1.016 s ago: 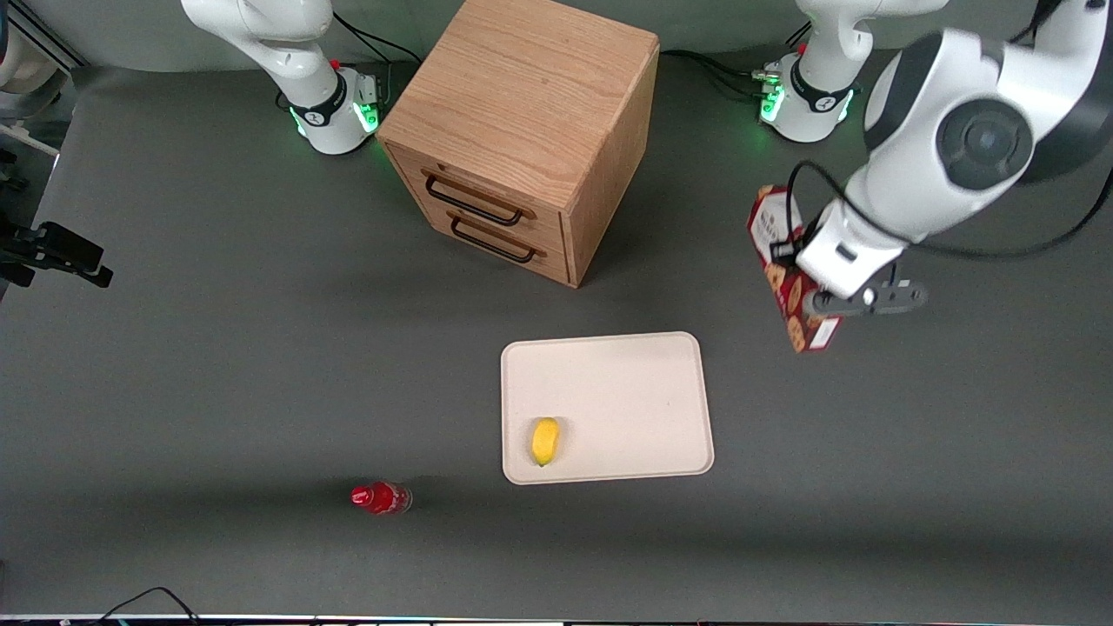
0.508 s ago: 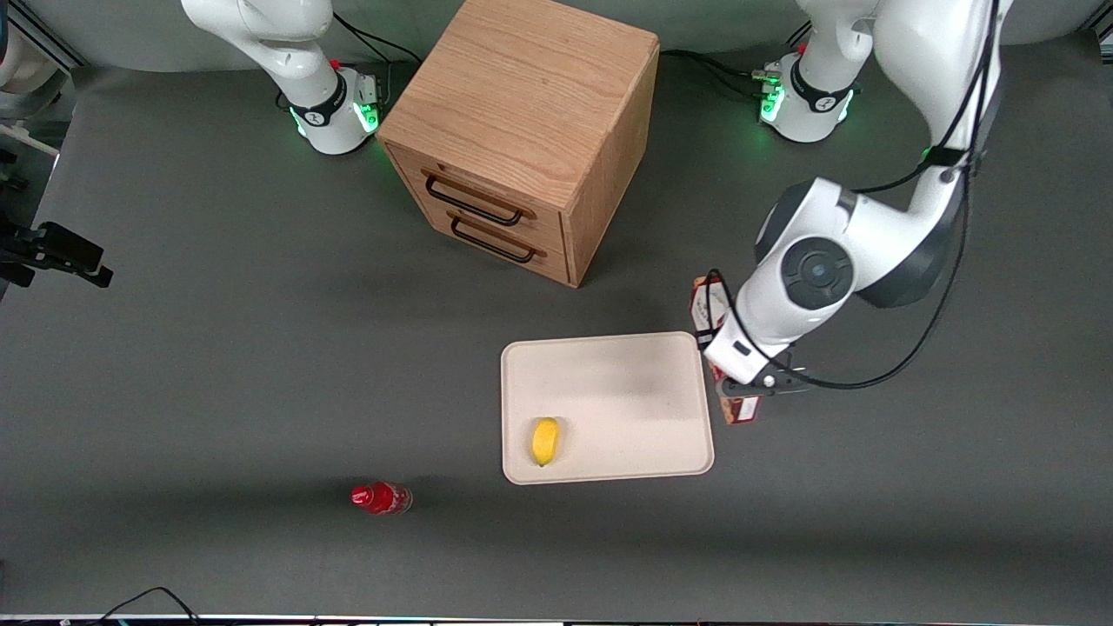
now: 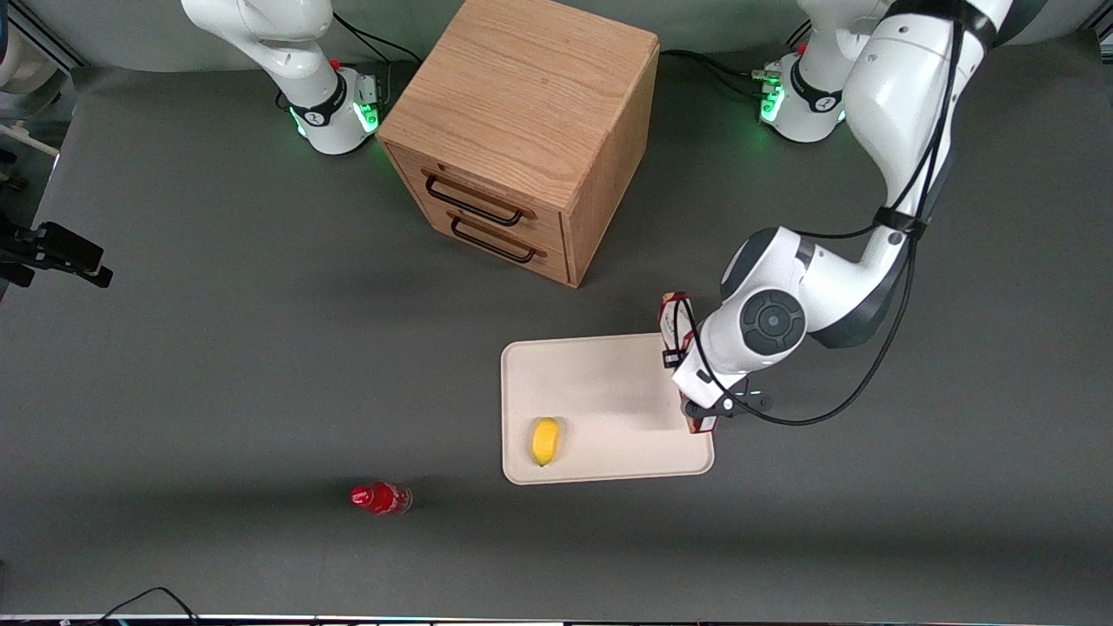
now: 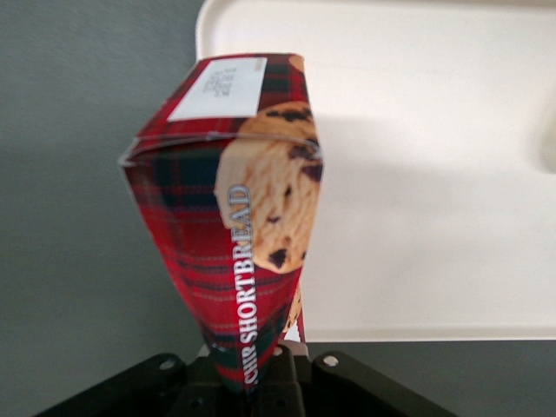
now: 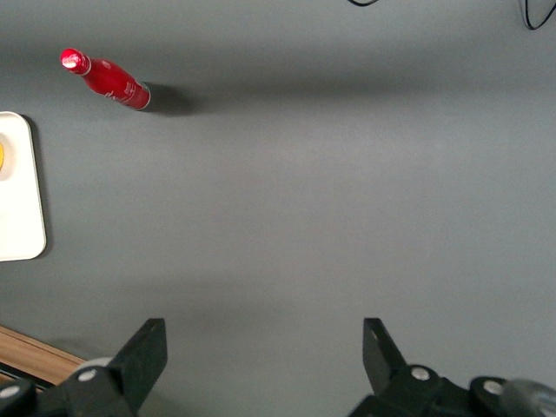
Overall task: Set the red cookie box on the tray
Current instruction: 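Carry the upright cookie box over the white tray, then lower the box onto the tray beside the lemon and open the gripper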
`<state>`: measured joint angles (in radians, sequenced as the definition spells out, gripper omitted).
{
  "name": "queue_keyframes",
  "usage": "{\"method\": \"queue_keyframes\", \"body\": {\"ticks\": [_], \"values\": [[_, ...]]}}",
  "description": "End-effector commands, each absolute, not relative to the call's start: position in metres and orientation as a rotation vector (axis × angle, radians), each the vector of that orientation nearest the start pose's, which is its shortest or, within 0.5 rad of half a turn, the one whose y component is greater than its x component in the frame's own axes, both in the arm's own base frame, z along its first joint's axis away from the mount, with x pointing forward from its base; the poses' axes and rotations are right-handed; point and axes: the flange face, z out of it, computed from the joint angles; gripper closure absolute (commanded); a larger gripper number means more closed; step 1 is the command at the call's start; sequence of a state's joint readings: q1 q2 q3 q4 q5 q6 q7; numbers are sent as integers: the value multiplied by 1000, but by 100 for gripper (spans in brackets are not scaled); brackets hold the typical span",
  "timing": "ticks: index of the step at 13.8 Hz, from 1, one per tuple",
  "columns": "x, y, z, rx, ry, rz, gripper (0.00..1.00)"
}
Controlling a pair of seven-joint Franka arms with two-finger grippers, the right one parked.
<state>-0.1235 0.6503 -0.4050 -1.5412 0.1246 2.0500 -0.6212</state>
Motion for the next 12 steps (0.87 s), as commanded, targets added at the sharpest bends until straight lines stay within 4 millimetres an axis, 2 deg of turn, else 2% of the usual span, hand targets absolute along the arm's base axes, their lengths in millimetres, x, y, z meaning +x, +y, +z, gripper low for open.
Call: {"method": "queue_keyframes", "body": {"ticks": [1, 12], "values": [[629, -315, 271, -3193, -152, 262, 100], [649, -313, 225, -3190, -123, 250, 100]]}}
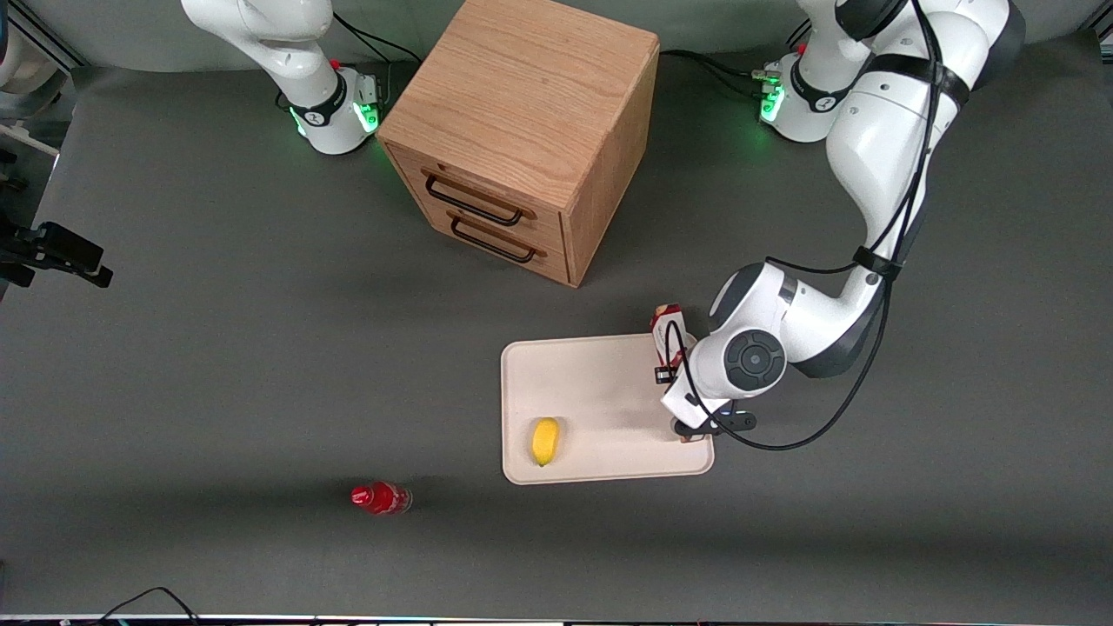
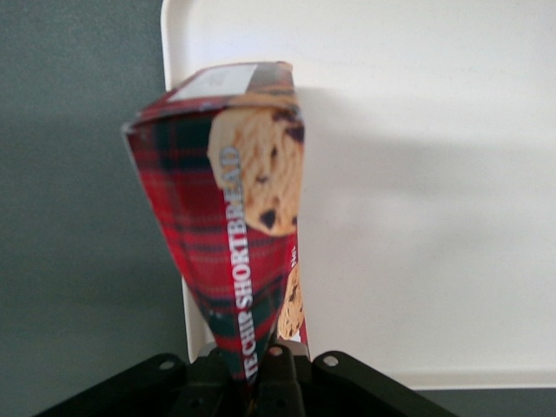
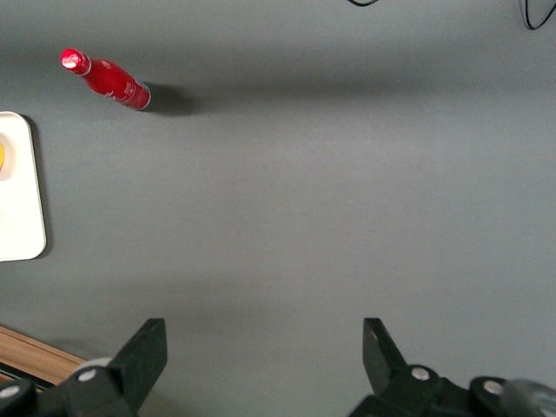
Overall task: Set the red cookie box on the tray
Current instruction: 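Lower the box onto the tray beside the lemon and open the gripper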
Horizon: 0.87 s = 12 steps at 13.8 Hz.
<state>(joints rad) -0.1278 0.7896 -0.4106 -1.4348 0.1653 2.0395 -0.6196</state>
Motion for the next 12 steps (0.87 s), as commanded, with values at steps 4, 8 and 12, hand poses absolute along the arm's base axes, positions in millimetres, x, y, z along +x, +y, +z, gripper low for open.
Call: {"method": "queue_keyframes", "body": {"ticks": [4, 8, 12], "values": [[648, -316, 218, -3200, -119, 241, 81], [649, -316, 218, -3201, -109, 232, 0], [653, -314, 234, -3203, -118, 215, 0]]}}
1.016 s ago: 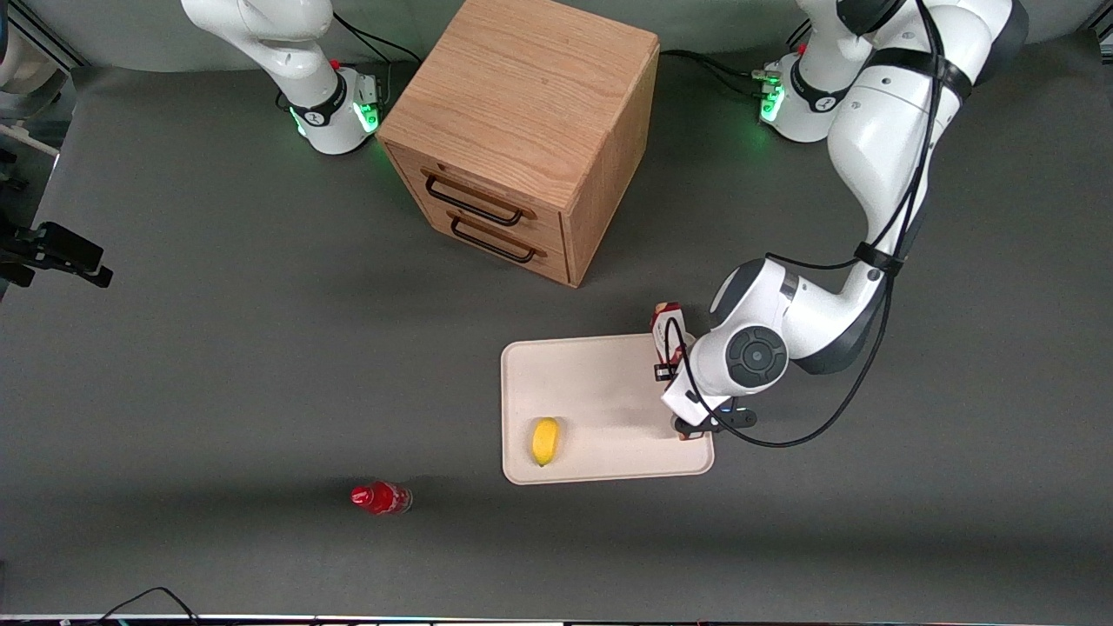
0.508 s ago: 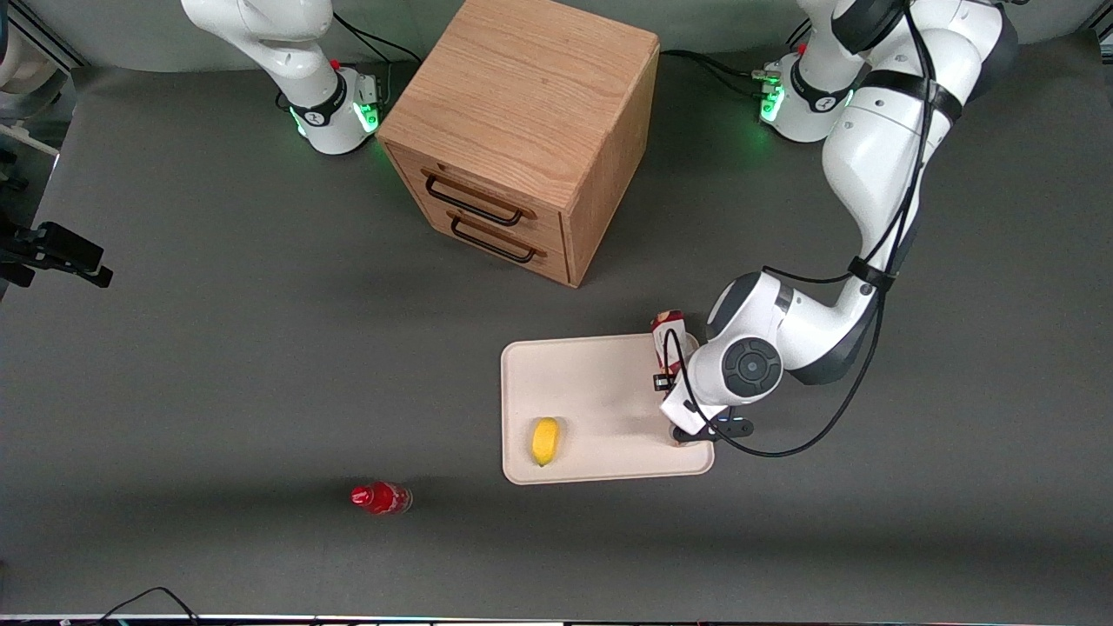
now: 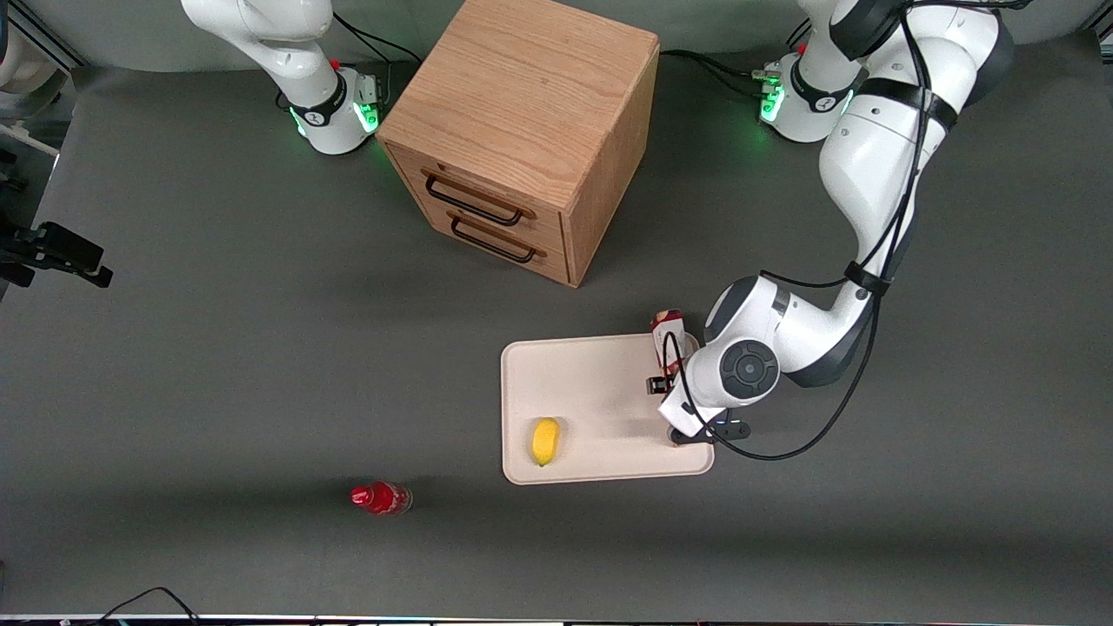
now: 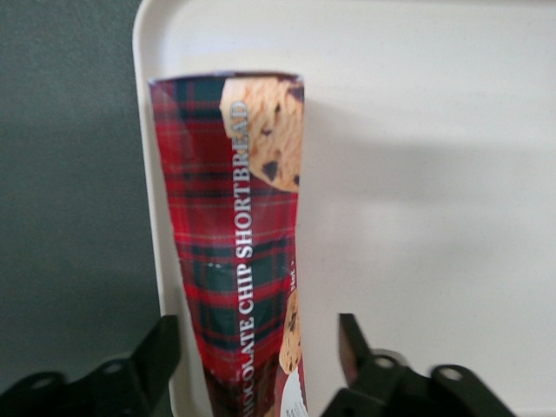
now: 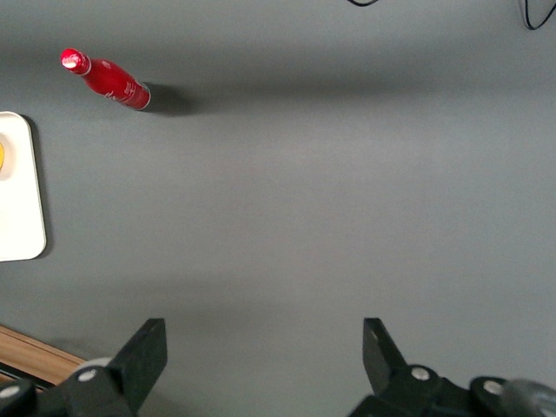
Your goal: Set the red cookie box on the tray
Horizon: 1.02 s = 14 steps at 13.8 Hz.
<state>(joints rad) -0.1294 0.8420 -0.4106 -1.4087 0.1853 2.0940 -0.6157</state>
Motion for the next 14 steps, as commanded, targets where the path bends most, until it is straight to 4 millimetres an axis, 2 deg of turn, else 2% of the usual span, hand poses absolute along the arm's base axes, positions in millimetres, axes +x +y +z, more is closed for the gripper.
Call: {"method": "queue_keyframes", "body": {"ticks": [1, 3, 6, 8, 10, 13, 14], "values": [[658, -313, 249, -3209, -123, 187, 0], [656, -310, 282, -3188, -113, 194, 0], [634, -301, 367, -3115, -87, 247, 0], [622, -282, 416, -3074, -86, 271, 0], [613, -247, 461, -3069, -30, 315, 0], [595, -177, 541, -3064, -141, 285, 0], [589, -155, 559, -3054, -129, 271, 0]]}}
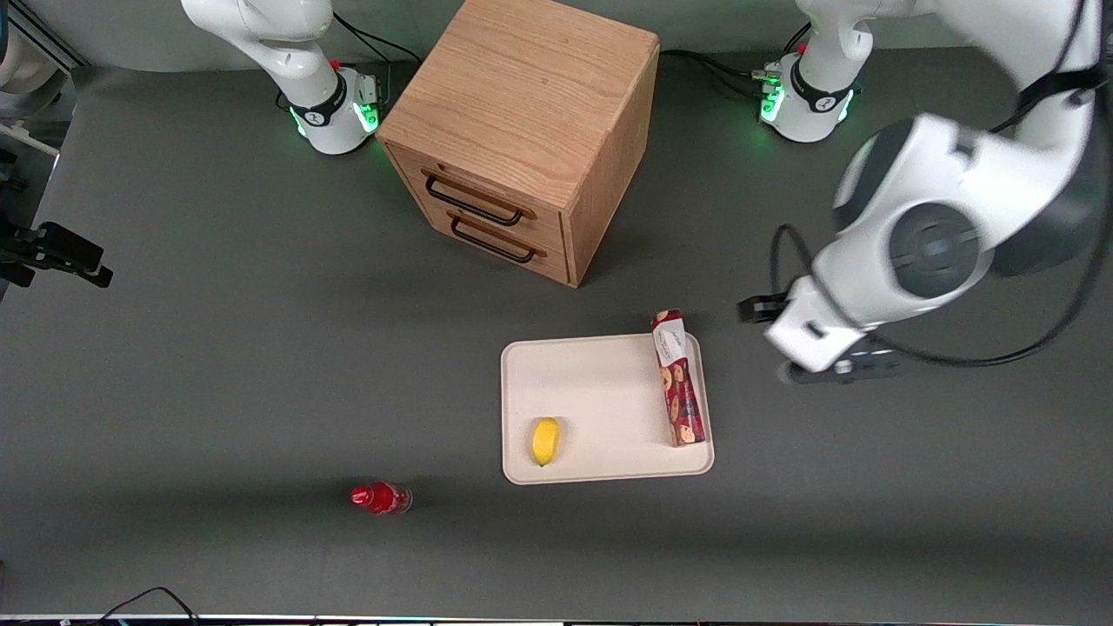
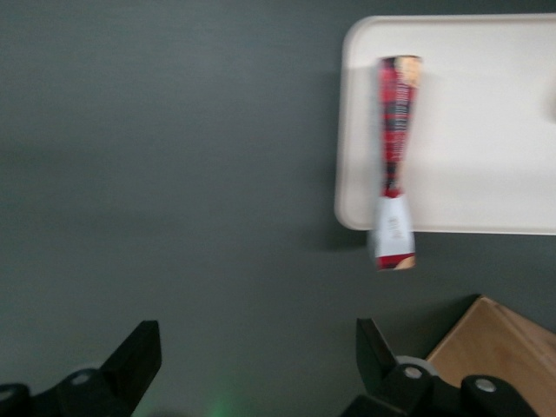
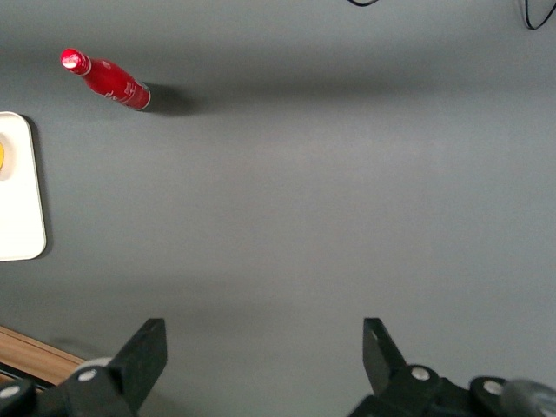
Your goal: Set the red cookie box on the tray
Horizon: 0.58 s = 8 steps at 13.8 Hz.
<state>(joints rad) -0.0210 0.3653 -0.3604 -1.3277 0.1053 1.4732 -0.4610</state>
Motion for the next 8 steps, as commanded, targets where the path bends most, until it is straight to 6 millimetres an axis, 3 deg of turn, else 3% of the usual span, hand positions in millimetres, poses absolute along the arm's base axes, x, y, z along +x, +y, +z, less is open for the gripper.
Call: {"method": "queue_keyframes", "body": {"ticks": [1, 3, 8], "values": [[584, -128, 572, -3057, -103, 255, 0], [570, -91, 594, -3089, -123, 210, 0], [492, -58, 610, -3138, -202, 44, 0]]}}
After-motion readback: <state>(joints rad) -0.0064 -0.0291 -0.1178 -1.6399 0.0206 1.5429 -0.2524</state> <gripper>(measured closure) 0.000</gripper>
